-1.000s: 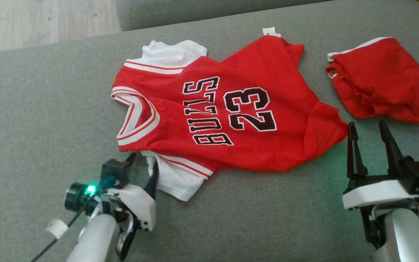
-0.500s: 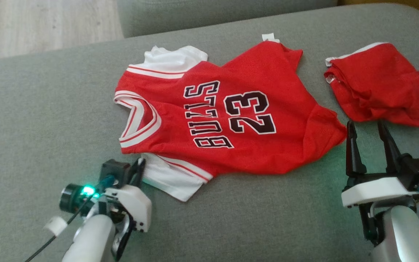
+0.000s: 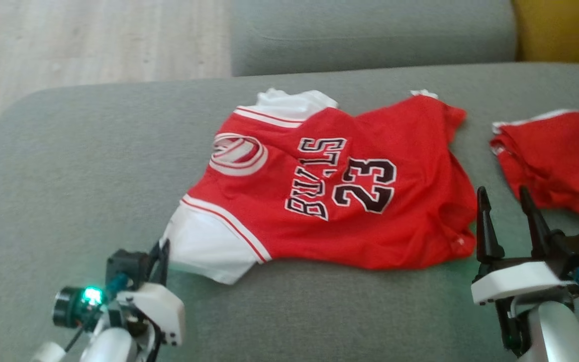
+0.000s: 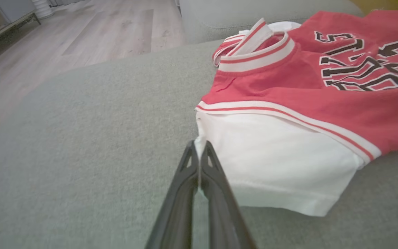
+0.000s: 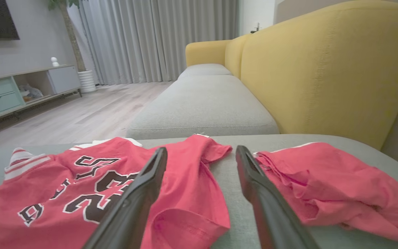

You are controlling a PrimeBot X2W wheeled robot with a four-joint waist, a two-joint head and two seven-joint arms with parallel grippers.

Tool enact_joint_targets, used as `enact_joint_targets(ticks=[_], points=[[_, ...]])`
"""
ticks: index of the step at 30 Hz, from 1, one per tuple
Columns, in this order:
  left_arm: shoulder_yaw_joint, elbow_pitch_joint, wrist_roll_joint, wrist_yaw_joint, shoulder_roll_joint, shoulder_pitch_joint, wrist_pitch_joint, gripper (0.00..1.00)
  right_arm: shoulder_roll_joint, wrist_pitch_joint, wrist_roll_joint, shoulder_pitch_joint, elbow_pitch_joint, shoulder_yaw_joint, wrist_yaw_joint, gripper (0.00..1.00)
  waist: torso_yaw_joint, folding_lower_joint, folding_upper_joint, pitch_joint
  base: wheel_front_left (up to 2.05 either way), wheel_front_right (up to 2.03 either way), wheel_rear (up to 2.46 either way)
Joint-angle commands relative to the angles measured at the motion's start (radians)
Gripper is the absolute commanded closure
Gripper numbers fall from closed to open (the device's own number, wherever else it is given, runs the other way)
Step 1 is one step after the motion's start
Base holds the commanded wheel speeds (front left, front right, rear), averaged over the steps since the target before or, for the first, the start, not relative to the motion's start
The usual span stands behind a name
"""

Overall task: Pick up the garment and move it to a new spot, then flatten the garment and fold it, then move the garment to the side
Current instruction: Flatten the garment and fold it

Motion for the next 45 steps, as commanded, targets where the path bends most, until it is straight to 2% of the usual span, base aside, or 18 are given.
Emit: enact_joint_targets(ticks=[1,4,5,6,7,10,14,20,25,27,30,33,34,36,42,45], points=[[0.028,-0.045,-0.010,0.000,0.020,-0.017,0.011,1.00,-0.005,-0.007,-0.006,-0.020,-0.029,0.026,-0.001,0.00,0.032,0.0001,-0.0001,-0.017,0.00,0.00,0.00],[0.009,-0.073,-0.019,-0.011,0.018,0.015,0.061,1.00,-0.005,-0.004,-0.005,-0.017,-0.028,0.029,-0.001,0.00,0.053,0.0001,-0.0001,-0.020,0.00,0.00,0.00],[0.004,-0.081,-0.021,-0.013,0.019,0.024,0.079,0.77,-0.005,-0.003,-0.004,-0.017,-0.028,0.030,-0.001,0.00,0.057,0.0001,-0.0001,-0.021,0.00,0.00,0.00],[0.001,-0.091,-0.022,-0.013,0.021,0.031,0.090,0.50,-0.005,-0.003,-0.004,-0.018,-0.027,0.030,-0.001,0.00,0.060,0.0001,-0.0001,-0.022,0.00,0.00,0.00],[0.003,-0.106,-0.021,-0.005,0.022,0.034,0.089,0.00,-0.005,-0.002,-0.004,-0.018,-0.026,0.031,-0.001,0.00,0.062,0.0001,-0.0001,-0.022,0.00,0.00,0.00],[0.017,-0.149,-0.015,0.022,0.027,0.033,0.073,0.00,-0.005,-0.002,-0.002,-0.019,-0.024,0.034,-0.001,0.00,0.062,0.0001,-0.0001,-0.022,0.00,0.00,0.00],[0.040,-0.209,-0.011,0.044,0.032,0.016,-0.010,0.00,-0.005,-0.003,0.002,-0.015,-0.020,0.039,-0.001,0.00,0.046,0.0001,-0.0001,-0.021,0.00,0.00,0.00],[0.053,-0.243,-0.019,0.041,0.022,-0.008,-0.151,0.00,-0.005,-0.004,0.008,-0.017,-0.016,0.053,-0.001,0.00,-0.001,0.0001,-0.0001,-0.005,0.00,0.00,0.00],[0.035,-0.225,-0.015,0.010,0.033,-0.065,-0.163,0.00,-0.005,-0.004,0.006,-0.030,-0.025,0.058,-0.001,0.00,-0.048,0.0001,-0.0001,0.031,0.00,0.00,0.00],[0.022,-0.215,-0.013,-0.021,0.048,-0.119,-0.140,0.00,-0.005,-0.003,0.007,-0.040,-0.032,0.063,-0.001,0.00,-0.073,0.0001,-0.0001,0.056,0.00,0.00,0.00],[-0.016,-0.179,-0.028,-0.107,0.086,-0.233,-0.042,0.00,-0.005,-0.002,0.012,-0.060,-0.044,0.077,-0.001,0.00,-0.116,0.0001,-0.0001,0.100,0.00,0.00,0.00],[-0.066,-0.137,-0.046,-0.147,0.139,-0.382,0.058,0.00,-0.005,-0.003,0.023,-0.082,-0.058,0.098,-0.001,0.00,-0.169,0.0001,-0.0001,0.149,0.00,0.00,0.00],[-0.066,-0.137,-0.046,-0.147,0.139,-0.382,0.058,0.00,-0.005,-0.003,0.023,-0.082,-0.058,0.098,-0.001,0.00,-0.169,0.0001,-0.0001,0.149,0.00,0.00,0.00],[-0.122,-0.098,-0.071,-0.155,0.181,-0.480,0.134,0.00,-0.005,-0.005,0.036,-0.097,-0.062,0.113,-0.001,0.00,-0.212,0.0001,-0.0001,0.179,0.00,0.00,0.00],[-0.417,-0.055,-0.306,-0.157,0.334,-0.729,0.323,0.00,-0.005,-0.011,0.093,-0.131,-0.053,0.160,-0.001,0.00,-0.338,0.0001,-0.0001,0.258,0.00,0.00,0.00],[-0.547,-0.049,-0.402,-0.157,0.393,-0.824,0.377,0.00,-0.005,-0.013,0.117,-0.141,-0.049,0.180,-0.001,0.00,-0.382,0.0001,-0.0001,0.291,0.00,0.00,0.00]])
